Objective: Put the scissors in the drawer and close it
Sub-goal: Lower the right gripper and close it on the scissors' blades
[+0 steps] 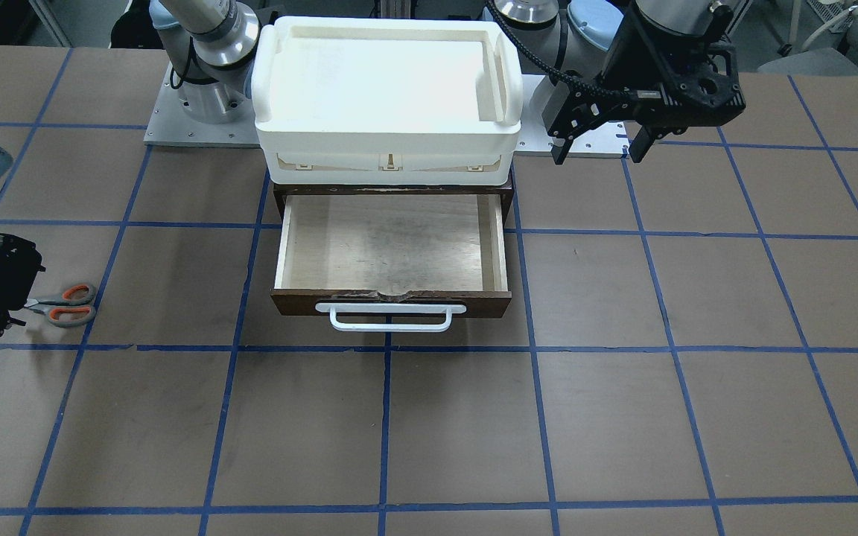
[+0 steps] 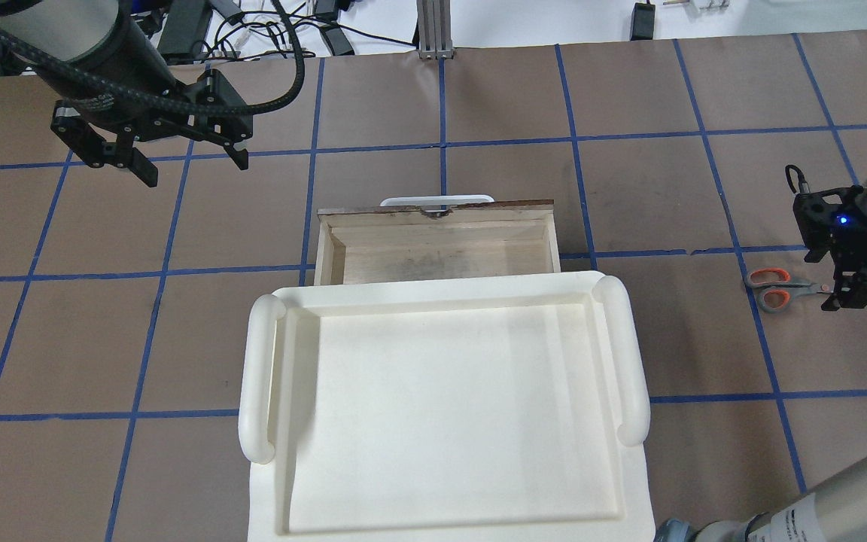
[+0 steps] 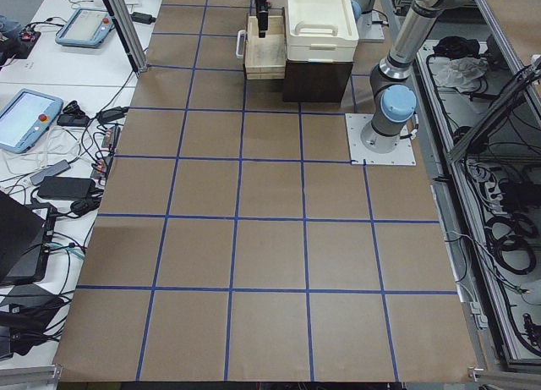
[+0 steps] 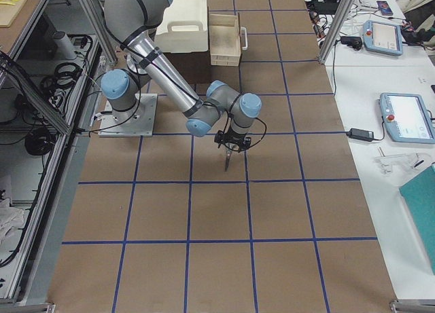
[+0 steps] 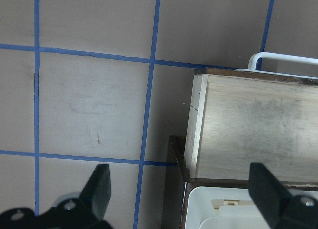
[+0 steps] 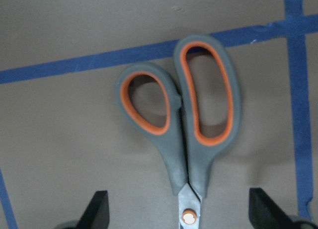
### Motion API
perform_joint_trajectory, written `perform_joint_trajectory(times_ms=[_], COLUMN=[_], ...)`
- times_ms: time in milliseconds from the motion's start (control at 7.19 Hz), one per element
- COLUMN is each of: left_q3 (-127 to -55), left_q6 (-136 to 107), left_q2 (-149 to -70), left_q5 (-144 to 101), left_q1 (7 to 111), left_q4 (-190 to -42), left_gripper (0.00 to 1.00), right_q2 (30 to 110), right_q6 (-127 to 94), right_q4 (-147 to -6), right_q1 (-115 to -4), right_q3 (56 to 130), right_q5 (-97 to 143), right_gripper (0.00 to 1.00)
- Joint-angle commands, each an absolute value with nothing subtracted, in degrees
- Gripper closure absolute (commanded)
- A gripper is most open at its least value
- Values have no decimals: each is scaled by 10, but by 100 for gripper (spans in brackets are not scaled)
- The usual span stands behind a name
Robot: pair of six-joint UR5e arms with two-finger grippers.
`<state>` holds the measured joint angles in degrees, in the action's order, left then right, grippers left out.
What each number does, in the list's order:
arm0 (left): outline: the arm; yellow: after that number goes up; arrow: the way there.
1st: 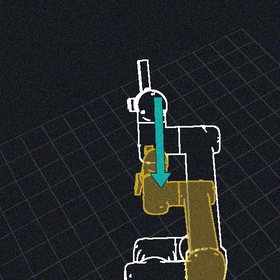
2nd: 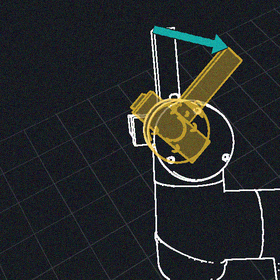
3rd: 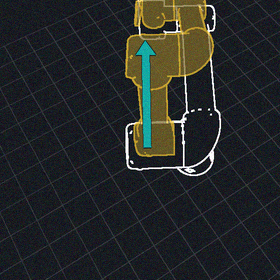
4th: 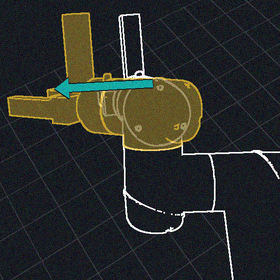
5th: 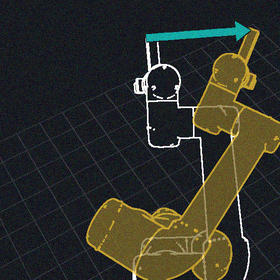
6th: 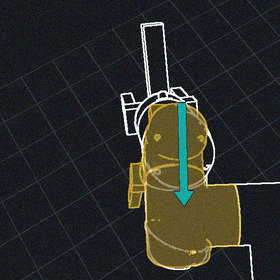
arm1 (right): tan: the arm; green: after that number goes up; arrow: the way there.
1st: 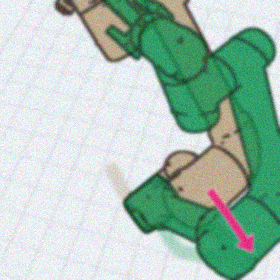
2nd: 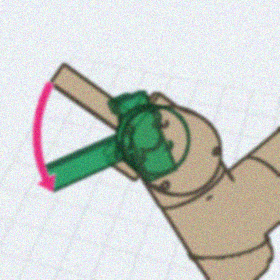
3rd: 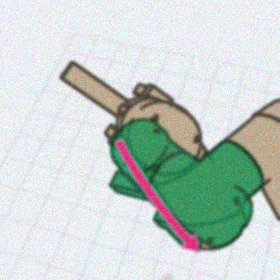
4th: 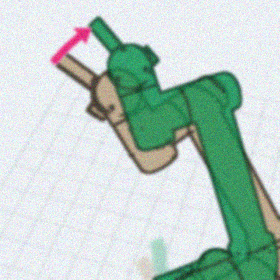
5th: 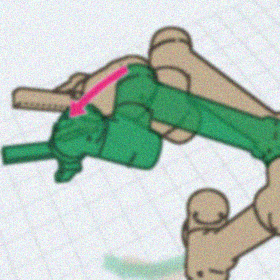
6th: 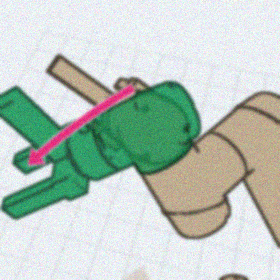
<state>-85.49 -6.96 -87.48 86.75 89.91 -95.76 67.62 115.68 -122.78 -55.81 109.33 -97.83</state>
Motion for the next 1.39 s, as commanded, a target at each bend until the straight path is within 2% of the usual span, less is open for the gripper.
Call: perform_joint_trajectory(times_ms=[0,139,417,557,835,1252], left_q3=[-855,-855,-855,-855,-855,-855], left_q6=[-69,-69,-59,-36,-37,-37], left_q2=[-875,-875,-874,-875,-875,-873], left_q5=[867,865,862,862,864,862], left_q1=[899,899,897,897,899,898], left_q4=[-959,-959,-959,-958,-959,-959], left_gripper=[0,0,0,0,0,0], right_q2=[665,665,664,664,666,683], right_q6=[1163,1164,1178,1193,1215,1217], right_q4=[-1225,-1225,-1225,-1226,-1226,-1224], right_q1=[-557,-558,-557,-557,-557,-559], right_q3=[1095,1095,1095,1095,1094,1076], right_q5=[-983,-984,-992,-996,-1000,-1015], right_gripper=[0,8,44,49,100,100])
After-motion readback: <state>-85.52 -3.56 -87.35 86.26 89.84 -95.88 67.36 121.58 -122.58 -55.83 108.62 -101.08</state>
